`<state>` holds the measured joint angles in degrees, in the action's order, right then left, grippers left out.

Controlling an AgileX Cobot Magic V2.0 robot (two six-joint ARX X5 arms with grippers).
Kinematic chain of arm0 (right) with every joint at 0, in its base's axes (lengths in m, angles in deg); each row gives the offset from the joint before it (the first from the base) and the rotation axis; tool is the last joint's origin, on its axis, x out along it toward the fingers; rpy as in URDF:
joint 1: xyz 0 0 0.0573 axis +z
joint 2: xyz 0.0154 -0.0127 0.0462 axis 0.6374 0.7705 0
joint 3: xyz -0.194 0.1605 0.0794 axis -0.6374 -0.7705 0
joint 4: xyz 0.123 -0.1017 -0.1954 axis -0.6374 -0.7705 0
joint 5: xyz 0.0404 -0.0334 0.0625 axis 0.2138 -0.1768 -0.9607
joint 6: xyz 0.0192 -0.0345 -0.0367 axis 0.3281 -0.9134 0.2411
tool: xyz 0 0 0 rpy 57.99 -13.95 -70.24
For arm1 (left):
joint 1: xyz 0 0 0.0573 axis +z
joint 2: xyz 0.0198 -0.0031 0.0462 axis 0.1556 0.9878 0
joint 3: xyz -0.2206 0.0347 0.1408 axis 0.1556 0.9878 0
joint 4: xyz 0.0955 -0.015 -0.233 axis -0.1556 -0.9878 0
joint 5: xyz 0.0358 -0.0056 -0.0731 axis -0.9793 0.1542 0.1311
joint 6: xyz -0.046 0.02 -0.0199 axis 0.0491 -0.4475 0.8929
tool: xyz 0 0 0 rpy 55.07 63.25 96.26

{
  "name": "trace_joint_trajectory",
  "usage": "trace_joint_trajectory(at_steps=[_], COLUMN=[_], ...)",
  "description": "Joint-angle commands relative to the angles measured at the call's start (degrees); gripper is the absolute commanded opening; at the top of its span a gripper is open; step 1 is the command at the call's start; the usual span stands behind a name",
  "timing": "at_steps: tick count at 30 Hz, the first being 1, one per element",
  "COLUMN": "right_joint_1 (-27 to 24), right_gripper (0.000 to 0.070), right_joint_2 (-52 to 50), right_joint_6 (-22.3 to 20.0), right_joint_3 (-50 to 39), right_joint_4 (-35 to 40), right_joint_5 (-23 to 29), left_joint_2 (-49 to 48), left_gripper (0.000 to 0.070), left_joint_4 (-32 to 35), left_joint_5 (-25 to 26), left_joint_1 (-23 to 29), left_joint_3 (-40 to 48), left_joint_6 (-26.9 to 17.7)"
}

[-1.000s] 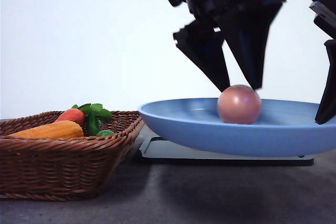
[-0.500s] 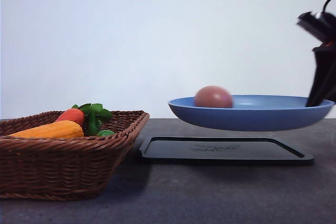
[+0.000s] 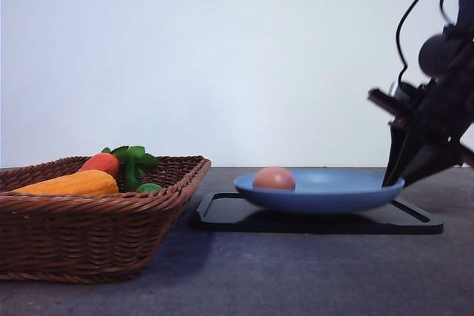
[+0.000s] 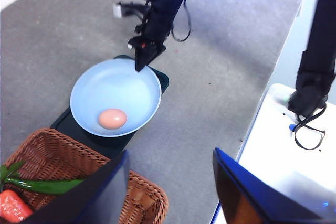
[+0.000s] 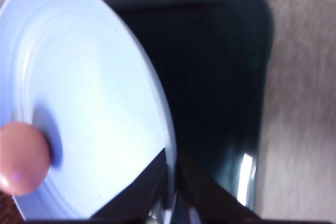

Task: Transfer egg from basket to plate and serve

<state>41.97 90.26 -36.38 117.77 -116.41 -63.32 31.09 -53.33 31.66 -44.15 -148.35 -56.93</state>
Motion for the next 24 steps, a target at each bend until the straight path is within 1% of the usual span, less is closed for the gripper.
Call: trace_joint_trajectory(at_steps=[1, 6, 8, 10, 12, 14, 16, 19, 23, 24], right_joint_1=[0.0, -0.02, 0.0, -0.02, -0.22, -0.58, -0.74, -1.3, -2.26, -2.44], right_gripper=[0.0, 0.0001, 0.0062, 0.0142, 0.0176, 0.0176, 0.0176, 0.0176, 0.0176, 0.0176], right_joint_2=[2.1, 3.55, 3.55, 3.53, 3.53, 3.51, 3.45, 3.18, 1.54, 0.82], right_joint_6=[-0.02, -0.07, -0.03, 0.0, -0.02, -0.02, -0.04, -0.18, -1.44, -1.53], right_joint_3=[1.76, 1.98, 2.0, 2.11, 2.12, 2.14, 2.3, 2.66, 2.84, 2.84], right_joint_4=[0.76, 1.71, 2.51, 2.83, 2.94, 2.92, 2.68, 1.57, -0.27, -0.55], right_joint_5=[-0.81, -0.75, -0.81, -0.83, -0.83, -0.85, -0.85, -0.9, -0.88, -0.86], left_joint_2=[0.08, -0.92, -0.9, -0.69, -0.31, 0.05, 0.48, 1.26, 2.61, 3.11], left_gripper=[0.0325, 0.0325, 0.0325, 0.0325, 0.0325, 0.0325, 0.0325, 0.0324, 0.0322, 0.0316], left_joint_4=[0.05, -0.01, -0.05, 0.01, 0.06, 0.1, 0.27, 0.3, 0.7, 1.18], left_joint_5=[-0.09, -0.63, -0.63, -0.65, -0.7, -1.17, -2.97, -6.86, -11.62, -13.55], left_joint_1=[-0.48, -0.48, -0.48, -0.48, -0.48, -0.48, -0.48, -0.48, -0.48, -0.48], left_joint_3=[-1.2, -1.2, -1.2, -1.2, -1.2, -1.2, -1.2, -1.2, -1.2, -1.18], left_joint_6=[0.83, 1.25, 1.23, 1.07, 0.84, 0.6, 0.52, 0.0, -0.04, -0.02])
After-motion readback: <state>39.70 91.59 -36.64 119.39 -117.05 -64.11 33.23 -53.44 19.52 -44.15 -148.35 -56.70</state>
